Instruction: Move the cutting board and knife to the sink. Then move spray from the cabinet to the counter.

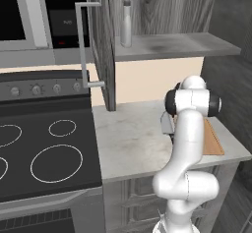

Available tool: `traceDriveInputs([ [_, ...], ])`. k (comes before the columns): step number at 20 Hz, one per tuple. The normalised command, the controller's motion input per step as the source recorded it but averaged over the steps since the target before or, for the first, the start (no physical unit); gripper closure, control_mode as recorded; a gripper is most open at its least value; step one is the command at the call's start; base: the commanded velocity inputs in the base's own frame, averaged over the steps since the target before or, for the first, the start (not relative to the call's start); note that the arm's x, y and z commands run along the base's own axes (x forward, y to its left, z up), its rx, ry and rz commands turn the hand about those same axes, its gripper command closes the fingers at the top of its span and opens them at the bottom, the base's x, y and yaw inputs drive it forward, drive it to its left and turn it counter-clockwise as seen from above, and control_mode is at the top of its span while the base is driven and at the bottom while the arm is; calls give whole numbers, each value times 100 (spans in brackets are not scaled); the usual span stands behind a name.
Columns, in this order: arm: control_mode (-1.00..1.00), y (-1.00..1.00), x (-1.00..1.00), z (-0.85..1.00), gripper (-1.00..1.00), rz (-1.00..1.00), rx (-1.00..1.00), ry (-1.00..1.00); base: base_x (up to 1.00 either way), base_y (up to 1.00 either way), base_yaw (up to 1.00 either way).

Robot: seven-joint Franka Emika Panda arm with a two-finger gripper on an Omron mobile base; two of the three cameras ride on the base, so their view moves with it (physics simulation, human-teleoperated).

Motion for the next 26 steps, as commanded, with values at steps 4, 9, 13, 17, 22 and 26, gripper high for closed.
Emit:
traceDriveInputs([
  [4,-100,16,-37,-33,-100,-7,0,0,0,0,0],
  [9,-100,9,-43,-31,-100,-6,0,0,0,0,0],
  [13,-100,4,-54,-26,-100,-1,0,0,0,0,0],
  [17,-100,0,-67,-17,-100,1,0,0,0,0,0],
  [22,-100,3,-63,-19,-100,3,0,0,0,0,0],
  [26,-100,16,-50,-23,-100,0,0,0,0,0,0],
])
